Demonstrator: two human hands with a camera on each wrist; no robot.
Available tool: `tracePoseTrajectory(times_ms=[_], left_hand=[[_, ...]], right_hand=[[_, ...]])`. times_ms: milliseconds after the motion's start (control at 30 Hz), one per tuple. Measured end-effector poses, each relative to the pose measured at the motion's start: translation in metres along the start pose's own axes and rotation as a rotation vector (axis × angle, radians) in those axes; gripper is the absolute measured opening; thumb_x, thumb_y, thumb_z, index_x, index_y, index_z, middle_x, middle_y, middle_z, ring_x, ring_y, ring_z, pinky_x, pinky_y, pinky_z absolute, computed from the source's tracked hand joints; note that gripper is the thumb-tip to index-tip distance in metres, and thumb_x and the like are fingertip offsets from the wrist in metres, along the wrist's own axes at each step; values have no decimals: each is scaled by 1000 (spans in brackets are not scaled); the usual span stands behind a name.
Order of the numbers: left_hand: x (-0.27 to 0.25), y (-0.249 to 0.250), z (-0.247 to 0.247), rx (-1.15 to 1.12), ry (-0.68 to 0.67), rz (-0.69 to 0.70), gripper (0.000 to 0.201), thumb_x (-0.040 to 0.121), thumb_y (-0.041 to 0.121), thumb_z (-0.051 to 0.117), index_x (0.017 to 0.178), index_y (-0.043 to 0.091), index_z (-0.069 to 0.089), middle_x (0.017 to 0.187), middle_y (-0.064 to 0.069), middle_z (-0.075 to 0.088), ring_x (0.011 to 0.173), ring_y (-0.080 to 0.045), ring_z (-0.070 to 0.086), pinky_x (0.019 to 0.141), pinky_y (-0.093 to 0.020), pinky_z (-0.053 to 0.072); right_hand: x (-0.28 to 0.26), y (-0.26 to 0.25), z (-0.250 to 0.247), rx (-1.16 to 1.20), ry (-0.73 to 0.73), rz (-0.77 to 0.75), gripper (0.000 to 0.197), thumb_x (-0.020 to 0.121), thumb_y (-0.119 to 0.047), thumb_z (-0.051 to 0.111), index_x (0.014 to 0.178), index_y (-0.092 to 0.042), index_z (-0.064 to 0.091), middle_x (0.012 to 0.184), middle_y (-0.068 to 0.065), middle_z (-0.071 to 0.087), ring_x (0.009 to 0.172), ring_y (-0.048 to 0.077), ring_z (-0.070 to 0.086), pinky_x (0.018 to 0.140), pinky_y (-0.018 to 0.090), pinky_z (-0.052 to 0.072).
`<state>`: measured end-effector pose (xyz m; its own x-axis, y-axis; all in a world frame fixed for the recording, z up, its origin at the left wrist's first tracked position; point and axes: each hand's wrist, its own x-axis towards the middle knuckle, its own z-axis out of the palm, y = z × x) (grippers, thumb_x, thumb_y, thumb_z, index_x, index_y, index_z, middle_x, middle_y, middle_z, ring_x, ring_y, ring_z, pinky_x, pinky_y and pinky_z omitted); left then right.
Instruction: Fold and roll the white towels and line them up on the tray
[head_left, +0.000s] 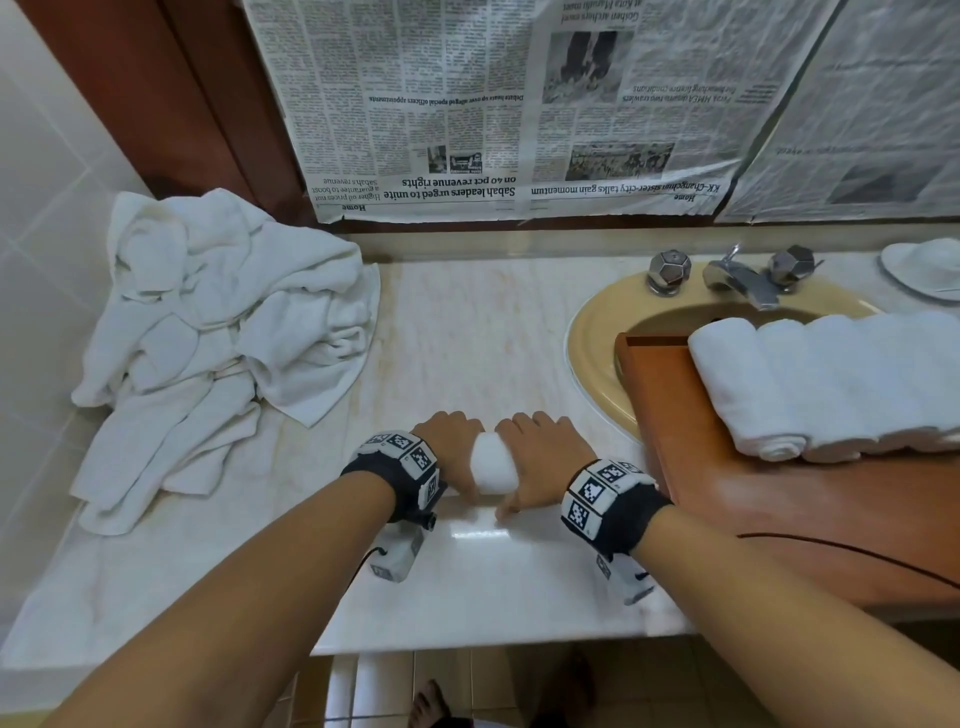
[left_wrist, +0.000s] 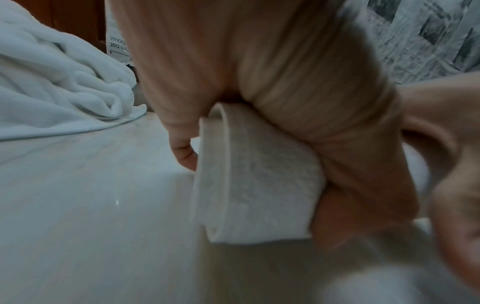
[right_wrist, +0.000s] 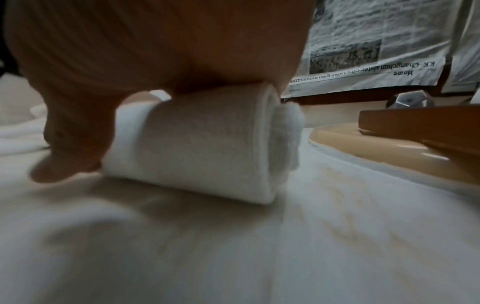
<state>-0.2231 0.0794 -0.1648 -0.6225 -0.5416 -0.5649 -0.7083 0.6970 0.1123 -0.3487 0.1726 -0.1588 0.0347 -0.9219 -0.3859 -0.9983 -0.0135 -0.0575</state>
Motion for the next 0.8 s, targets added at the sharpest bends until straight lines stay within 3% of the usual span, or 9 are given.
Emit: tracePoseTrajectory(times_ms=[133, 233, 333, 500, 633, 800], left_hand=[[-4, -1, 3, -61, 14, 19, 71, 56, 45, 87, 114, 21, 53, 109, -1, 56, 92, -17, 55, 84, -33, 51], [-11, 1, 6, -83, -6, 52, 70, 57, 44, 88, 114, 19, 55, 112, -3, 55, 97, -20, 57, 86, -34, 52], [-22, 5, 16, -99, -12, 91, 73, 52, 44, 90, 111, 20, 56, 109, -1, 53, 93, -18, 56, 81, -33, 53], [-33, 7, 37, -65, 82, 143, 73, 54, 50, 84, 114, 22, 51, 106, 2, 48, 97, -17, 48, 82, -32, 49], [-41, 6, 47, -29, 169, 217, 78, 58, 51, 81, 121, 22, 47, 112, 2, 48, 103, -19, 48, 83, -32, 45], [-46, 2, 53, 2, 233, 301, 74, 60, 52, 78, 122, 25, 47, 113, 2, 53, 101, -20, 51, 81, -31, 43]], right_hand=[[5, -3, 0, 32, 27, 29, 83, 66, -57, 76, 128, -19, 37, 121, 3, 53, 108, 27, 52, 85, 38, 38], [2, -4, -5, 137, -81, 52, 75, 63, -50, 80, 119, -18, 43, 110, 2, 60, 96, 24, 59, 76, 34, 46], [-5, -7, -3, 211, -206, 68, 73, 63, -43, 81, 120, -16, 45, 112, 4, 59, 96, 23, 58, 77, 35, 50], [-24, -14, 9, 311, -179, 130, 79, 59, -31, 83, 124, -14, 41, 116, 4, 46, 106, 22, 47, 84, 37, 49], [-39, -26, 14, 371, -189, 240, 81, 59, -31, 85, 124, -14, 40, 114, 5, 56, 98, 24, 58, 78, 34, 51], [-47, -47, 16, 409, -208, 402, 64, 59, -31, 83, 113, -14, 53, 107, 3, 62, 90, 22, 61, 77, 34, 56]])
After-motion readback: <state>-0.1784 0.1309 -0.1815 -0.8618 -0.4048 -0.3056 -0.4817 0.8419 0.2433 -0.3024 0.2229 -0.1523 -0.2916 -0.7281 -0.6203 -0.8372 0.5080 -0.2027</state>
